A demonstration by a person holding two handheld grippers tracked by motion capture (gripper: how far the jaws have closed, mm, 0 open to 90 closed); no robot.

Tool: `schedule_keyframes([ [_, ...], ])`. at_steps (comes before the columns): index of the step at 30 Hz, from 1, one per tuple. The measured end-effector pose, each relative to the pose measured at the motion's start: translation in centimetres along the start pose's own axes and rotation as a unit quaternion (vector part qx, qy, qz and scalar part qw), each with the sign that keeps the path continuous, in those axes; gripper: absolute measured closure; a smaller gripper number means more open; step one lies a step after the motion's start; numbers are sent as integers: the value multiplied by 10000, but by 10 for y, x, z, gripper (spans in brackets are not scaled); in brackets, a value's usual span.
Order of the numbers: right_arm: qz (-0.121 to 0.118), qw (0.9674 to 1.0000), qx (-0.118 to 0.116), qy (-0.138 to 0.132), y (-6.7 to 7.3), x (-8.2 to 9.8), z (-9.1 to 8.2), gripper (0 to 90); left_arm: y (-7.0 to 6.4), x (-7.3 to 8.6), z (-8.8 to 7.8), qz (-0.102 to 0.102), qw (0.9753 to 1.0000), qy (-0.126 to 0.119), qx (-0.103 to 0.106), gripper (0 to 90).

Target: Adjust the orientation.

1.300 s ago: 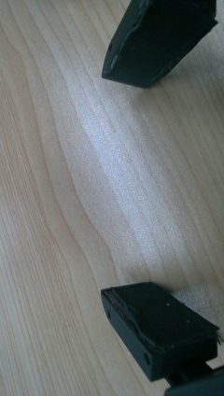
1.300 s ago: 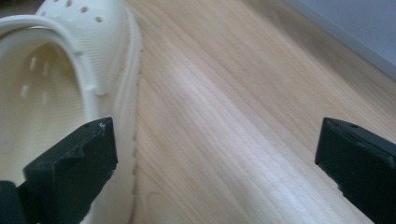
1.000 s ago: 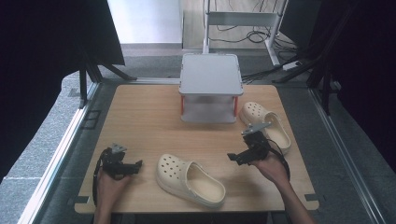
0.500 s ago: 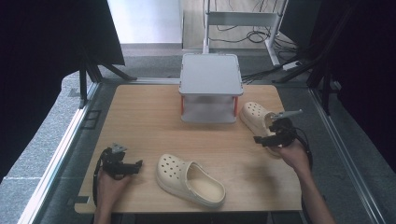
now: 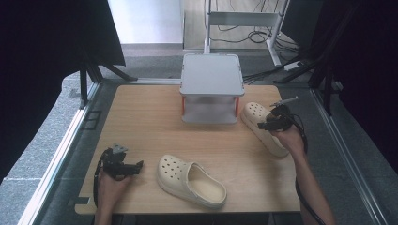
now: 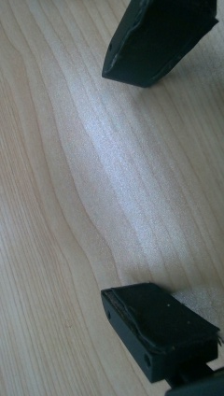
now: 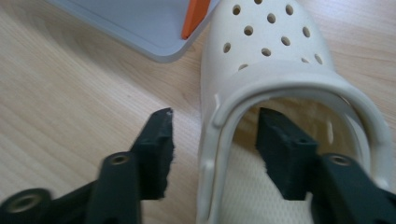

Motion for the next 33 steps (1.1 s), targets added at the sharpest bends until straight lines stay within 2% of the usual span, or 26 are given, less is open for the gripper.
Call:
schedule_keyframes([
  [3,-49,9999,-4,116,-2,0,9,596,0,0,0,0,10000,0,0,0],
  [6,-63,9999,-81,125,-2,1,15,740,0,0,0,1,10000,-1,0,0],
  [7,-19,9999,-147,70,-1,1,15,749,0,0,0,0,10000,-1,0,0],
  [10,91,9999,-67,67,0,2,13,771,0,0,0,-1,10000,-2,0,0],
  [13,10,9999,64,90,1,4,8,774,0,0,0,0,10000,-1,-1,0],
  [18,-137,9999,92,-49,11,2,-14,775,0,0,0,-2,10000,-3,0,0],
  [22,-334,9993,105,-136,30,-5,-35,775,0,0,0,0,10000,0,-1,0],
  [26,-532,9983,11,-222,56,-14,-51,774,0,0,0,-10,10000,-10,3,0],
  [30,-811,9962,-162,-266,88,-23,-57,774,0,0,0,8,10000,-11,2,0],
  [33,-1045,9936,-316,-281,114,-31,-54,774,0,0,0,13,10000,-7,-1,0],
])
Point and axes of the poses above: each handheld gripper's, and its own axes: z roughly forward along the jaws, x roughly out of its underside, y roughly to its left, the point moved 6 cm from there along z, roughly forward along the jaws, and after that the axes turned 12 degrees about -z, right-handed, at the moved point
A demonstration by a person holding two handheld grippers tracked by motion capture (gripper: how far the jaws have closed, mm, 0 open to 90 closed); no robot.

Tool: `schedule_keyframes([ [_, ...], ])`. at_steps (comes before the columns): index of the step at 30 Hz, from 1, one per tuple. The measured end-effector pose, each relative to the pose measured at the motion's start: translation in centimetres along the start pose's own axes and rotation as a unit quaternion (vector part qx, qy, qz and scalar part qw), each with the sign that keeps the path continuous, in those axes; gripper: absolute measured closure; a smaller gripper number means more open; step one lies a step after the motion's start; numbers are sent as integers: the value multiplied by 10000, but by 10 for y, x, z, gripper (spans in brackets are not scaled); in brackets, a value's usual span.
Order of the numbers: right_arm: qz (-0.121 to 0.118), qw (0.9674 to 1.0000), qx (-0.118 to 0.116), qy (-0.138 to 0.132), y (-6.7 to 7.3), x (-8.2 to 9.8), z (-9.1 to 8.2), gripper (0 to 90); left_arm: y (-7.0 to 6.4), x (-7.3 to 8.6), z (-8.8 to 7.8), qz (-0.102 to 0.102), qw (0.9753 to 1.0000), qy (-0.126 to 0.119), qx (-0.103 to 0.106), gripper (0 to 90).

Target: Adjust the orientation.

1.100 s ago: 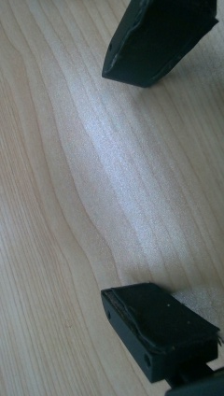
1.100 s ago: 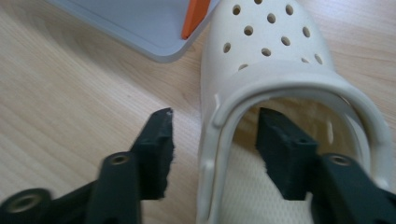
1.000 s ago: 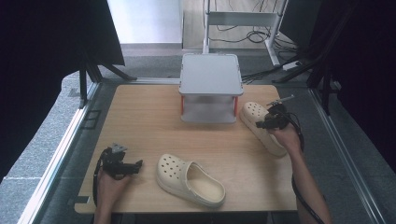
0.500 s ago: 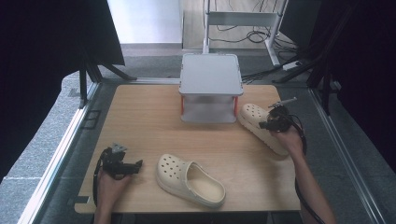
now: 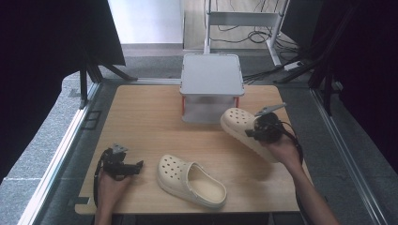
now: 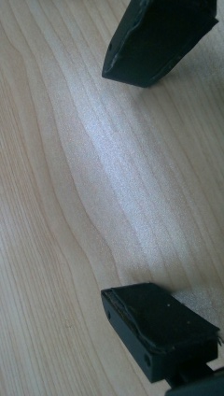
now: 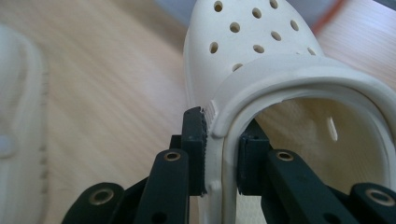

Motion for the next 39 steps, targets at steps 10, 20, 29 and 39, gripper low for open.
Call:
schedule_keyframes([
  [10,-551,9965,-630,40,66,-33,46,772,0,0,0,1,10000,3,2,0],
  [20,-749,9913,-1083,75,111,-47,84,772,-1,0,0,-29,10000,3,13,0],
  [29,-721,9879,-1367,104,129,-42,92,773,-1,0,0,-31,10000,2,14,0],
  [39,-683,9849,-1583,140,136,-31,84,766,0,0,0,-18,10000,11,13,0],
])
Point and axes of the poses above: each handheld gripper's, and its own axes: z roughly forward along the jaws, x roughly out of its underside, y roughly to its left, the point moved 6 cm from there along z, roughly forward along the jaws, and after that the axes turned 12 degrees about -z, right-handed, at the moved point
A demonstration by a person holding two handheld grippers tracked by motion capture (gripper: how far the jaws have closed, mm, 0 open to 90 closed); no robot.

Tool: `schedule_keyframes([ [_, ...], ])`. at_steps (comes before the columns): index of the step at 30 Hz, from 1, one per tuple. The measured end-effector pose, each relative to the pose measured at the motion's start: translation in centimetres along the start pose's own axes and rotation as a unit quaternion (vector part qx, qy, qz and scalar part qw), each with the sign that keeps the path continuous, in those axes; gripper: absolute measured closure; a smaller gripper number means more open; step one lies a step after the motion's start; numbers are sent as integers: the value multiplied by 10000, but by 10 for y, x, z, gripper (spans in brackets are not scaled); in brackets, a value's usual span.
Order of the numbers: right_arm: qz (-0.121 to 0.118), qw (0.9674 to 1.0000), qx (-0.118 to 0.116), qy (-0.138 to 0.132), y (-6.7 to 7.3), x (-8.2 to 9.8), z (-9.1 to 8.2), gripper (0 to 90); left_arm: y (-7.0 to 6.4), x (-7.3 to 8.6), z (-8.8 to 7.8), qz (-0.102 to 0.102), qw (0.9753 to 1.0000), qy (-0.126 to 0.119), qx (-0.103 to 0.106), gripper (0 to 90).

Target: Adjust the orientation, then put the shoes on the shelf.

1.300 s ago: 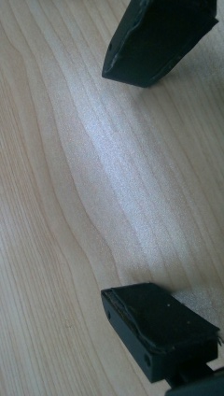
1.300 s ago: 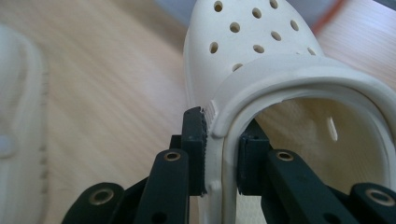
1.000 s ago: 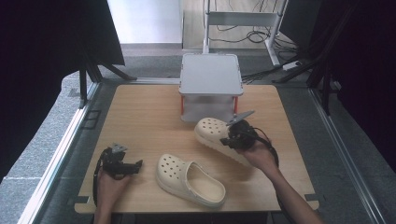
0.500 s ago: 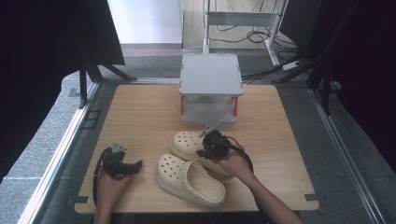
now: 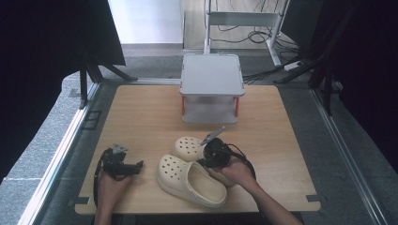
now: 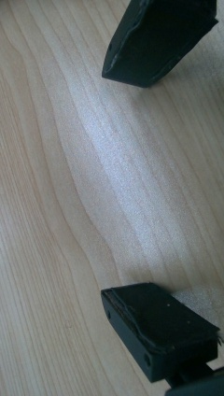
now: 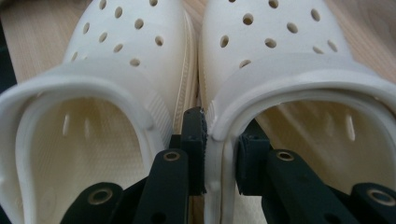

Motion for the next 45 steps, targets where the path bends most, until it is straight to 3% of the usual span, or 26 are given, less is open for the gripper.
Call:
schedule_keyframes([
  [5,-142,9997,172,-89,-7,0,-10,540,0,0,0,-5,10000,-5,0,0],
  [9,-228,9993,272,-92,-11,4,-25,417,0,0,0,-4,10000,-7,-2,0],
  [19,-429,9989,4,-207,0,8,-37,238,0,0,0,4,10000,11,4,0],
  [26,-629,9975,-251,-202,14,3,-23,229,0,0,0,1,10000,-4,-3,0],
  [32,-661,9974,-295,-72,17,0,-4,242,0,0,0,2,10000,-4,-2,0],
  [39,-755,9970,-188,55,17,-4,13,315,0,0,0,2,10000,-3,-1,0],
  [45,-781,9965,3,291,17,-2,26,453,0,0,0,2,10000,-4,-1,0],
])
Point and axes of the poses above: each handheld gripper's, and its own axes: z roughly forward along the jaws, x roughly out of its underside, y roughly to its left, the point moved 6 cm from there along z, roughly forward along the jaws, and after that the axes turned 12 degrees about -z, right-handed, at the moved point
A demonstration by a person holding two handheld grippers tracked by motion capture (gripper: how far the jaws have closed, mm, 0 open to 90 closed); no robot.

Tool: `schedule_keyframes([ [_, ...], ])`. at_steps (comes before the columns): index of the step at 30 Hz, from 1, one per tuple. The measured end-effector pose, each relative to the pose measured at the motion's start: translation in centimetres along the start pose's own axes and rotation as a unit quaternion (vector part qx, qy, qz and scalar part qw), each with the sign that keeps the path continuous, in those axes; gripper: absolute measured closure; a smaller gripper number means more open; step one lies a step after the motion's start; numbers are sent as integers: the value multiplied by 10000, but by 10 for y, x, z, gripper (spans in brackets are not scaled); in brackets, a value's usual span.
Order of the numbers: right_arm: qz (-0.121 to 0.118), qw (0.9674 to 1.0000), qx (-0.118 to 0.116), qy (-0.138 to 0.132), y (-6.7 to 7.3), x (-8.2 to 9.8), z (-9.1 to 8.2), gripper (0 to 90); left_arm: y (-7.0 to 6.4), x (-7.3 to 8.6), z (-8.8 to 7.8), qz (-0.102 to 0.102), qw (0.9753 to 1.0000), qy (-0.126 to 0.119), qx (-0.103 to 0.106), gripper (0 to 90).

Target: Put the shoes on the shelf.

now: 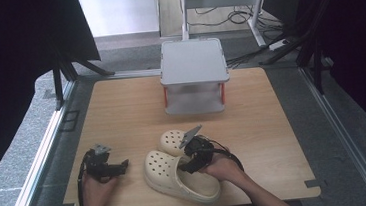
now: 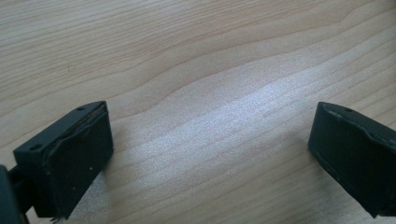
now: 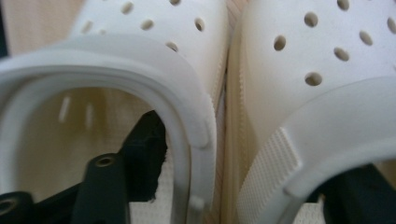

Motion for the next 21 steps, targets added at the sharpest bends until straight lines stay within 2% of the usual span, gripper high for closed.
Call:
schedule_keyframes([
  [3,-14,9998,164,103,0,0,2,532,0,0,0,1,10000,0,0,0],
  [6,86,9999,73,110,-1,-1,1,646,0,0,0,1,10000,-2,3,0],
  [9,254,9995,68,145,-2,-1,-1,661,0,0,0,2,10000,1,7,0],
  [14,313,9994,92,152,-2,-2,-5,667,0,0,0,4,10000,1,11,0],
  [17,446,9989,52,109,-4,-5,-12,667,0,0,0,5,10000,2,11,0],
  [21,600,9981,146,35,-10,-7,-28,667,0,0,0,9,10000,11,17,0],
])
Point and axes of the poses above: each handheld gripper's, and its own axes: z roughly forward along the jaws, x roughly out of its underside, y roughly to its left, the point moved 6 cm from there along z, roughly forward along the jaws, and after that the axes turned 12 degrees about -z, right-handed, at the moved point
